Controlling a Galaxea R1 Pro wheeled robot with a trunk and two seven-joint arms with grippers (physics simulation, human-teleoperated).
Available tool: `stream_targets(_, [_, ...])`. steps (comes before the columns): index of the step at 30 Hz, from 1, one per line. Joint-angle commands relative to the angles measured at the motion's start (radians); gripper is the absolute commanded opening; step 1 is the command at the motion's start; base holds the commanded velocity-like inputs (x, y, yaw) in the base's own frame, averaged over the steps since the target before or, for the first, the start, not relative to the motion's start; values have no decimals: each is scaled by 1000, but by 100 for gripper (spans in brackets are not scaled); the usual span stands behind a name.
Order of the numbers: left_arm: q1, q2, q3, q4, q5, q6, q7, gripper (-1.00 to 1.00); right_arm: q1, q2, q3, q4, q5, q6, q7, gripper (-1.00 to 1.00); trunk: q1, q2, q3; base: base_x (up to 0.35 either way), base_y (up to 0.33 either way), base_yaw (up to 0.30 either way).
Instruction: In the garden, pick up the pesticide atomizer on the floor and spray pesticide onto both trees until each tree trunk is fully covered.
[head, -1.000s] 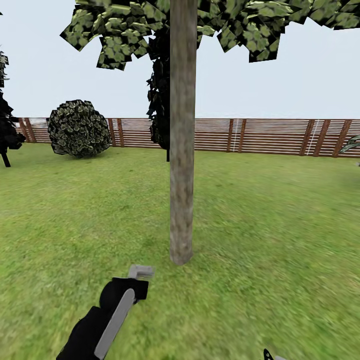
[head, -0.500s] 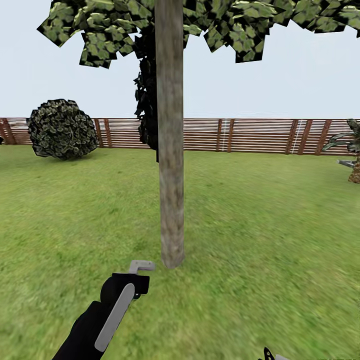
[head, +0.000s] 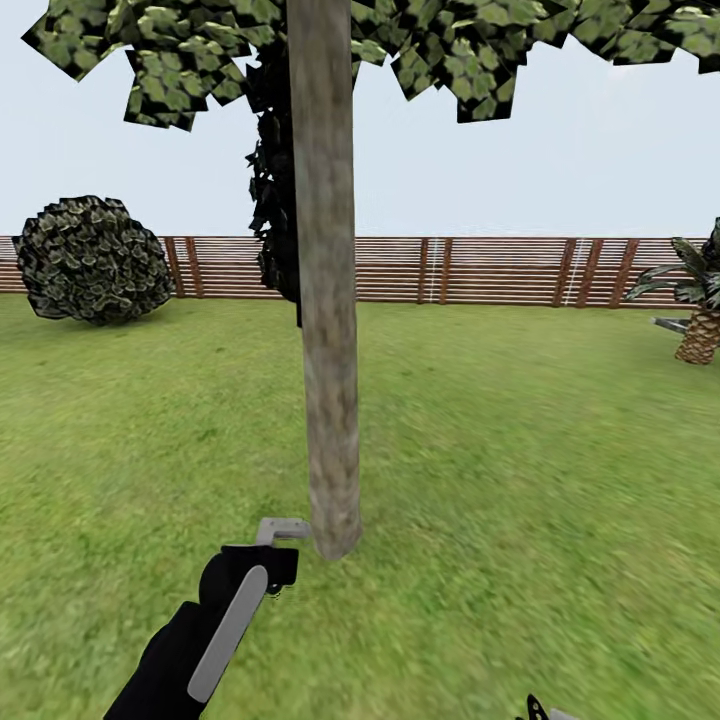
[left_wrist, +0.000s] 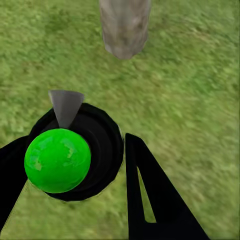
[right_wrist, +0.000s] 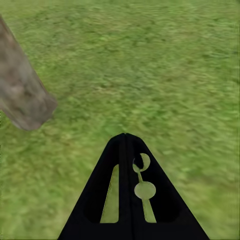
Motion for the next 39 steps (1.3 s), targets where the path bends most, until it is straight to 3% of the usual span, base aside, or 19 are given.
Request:
stream_targets(1, [0, 1, 0, 0, 11, -8, 9, -100, 0, 1, -2, 0, -5, -3, 3, -100, 1, -1, 0, 333, 118, -4])
stream_targets(8, [0, 3, 0, 2, 11, -24, -33, -100, 0, 0, -2, 0, -5, -3, 4, -100, 1, -1, 0, 334, 125, -1])
stream_targets(28, [0, 5, -13, 2, 10, -27, -42, -100, 0, 0, -1, 0, -4, -3, 4, -100, 1, -1, 0, 333, 68, 0])
stream_targets(35, [1, 5, -16, 0, 10, -47, -49, -100, 0, 0, 1, 3, -2, -1, 5, -100, 1, -1, 0, 94, 1, 0])
stream_targets(39, [1, 5, -16, 0, 10, -53, -84, -100, 0, 1, 1, 3, -2, -1, 6, -100, 1, -1, 0, 12, 0, 0])
